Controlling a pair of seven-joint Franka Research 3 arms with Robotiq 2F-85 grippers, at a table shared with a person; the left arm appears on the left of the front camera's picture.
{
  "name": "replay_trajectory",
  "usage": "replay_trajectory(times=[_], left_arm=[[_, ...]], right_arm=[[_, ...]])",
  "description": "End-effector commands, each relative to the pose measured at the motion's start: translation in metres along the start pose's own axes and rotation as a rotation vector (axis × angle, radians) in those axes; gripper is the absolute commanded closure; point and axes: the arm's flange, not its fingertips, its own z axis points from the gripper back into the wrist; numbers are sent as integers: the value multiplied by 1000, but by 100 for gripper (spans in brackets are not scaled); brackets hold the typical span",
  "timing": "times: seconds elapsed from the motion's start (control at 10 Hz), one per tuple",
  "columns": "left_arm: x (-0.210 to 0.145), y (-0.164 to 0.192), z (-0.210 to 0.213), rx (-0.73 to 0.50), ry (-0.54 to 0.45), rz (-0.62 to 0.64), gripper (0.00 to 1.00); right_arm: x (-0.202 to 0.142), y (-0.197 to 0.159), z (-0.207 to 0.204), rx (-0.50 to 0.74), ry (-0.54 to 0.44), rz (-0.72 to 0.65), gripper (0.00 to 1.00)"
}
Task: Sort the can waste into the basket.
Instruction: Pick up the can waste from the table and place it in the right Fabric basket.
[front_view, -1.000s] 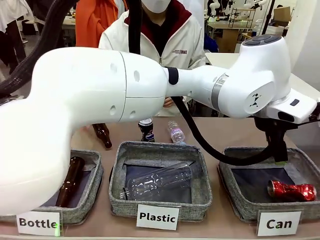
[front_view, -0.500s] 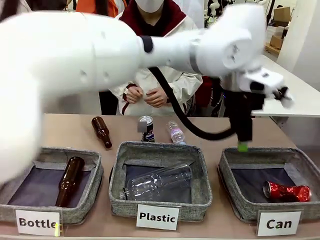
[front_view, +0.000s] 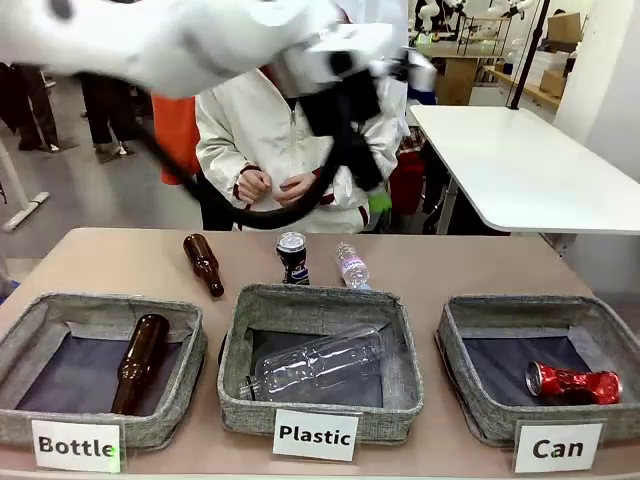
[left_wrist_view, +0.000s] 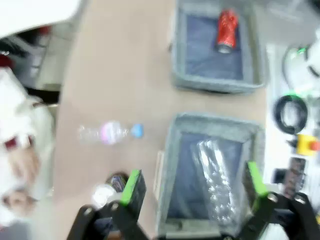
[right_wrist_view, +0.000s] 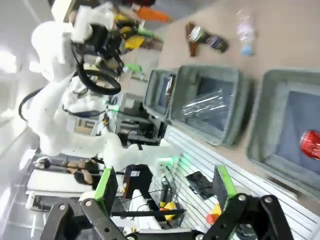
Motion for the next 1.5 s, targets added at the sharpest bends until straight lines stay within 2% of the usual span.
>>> replay_trajectory(times=[0.0,0.1,0.2,0.3,0.4,0.5,0.6,0.7,0.8,0.9,1.0,1.4], left_arm=[[-135,-38,44,167,-159,216,0],[-184,-21,77,239,-236,446,0],[-239,-10,110,221,-310,651,0],[-295,-4,136,129,-375,819,0],[-337,-4,155,55,-427,905,0],[-380,0,163,-36,-505,893,0],[-426,-7,162,-133,-649,858,0],[-472,-8,157,-217,-805,824,0],[-506,9,155,-276,-880,838,0],[-518,25,137,-332,-878,883,0],[-484,-16,169,-169,-801,874,0],[-484,-16,169,-169,-801,874,0]], right_arm=[[0,10,-59,43,22,-32,0],[-5,8,-84,64,52,-44,0],[-10,5,-101,102,72,-69,0],[-12,4,-112,146,93,-102,0],[-7,4,-121,190,85,-109,0],[4,-4,-131,217,69,-143,0],[5,-18,-134,224,39,-194,0],[9,-28,-132,182,-41,-205,0],[27,-5,-114,197,91,-137,0],[27,-5,-114,197,91,-137,0],[27,-5,-114,197,91,-137,0],[27,-5,-114,197,91,-137,0]])
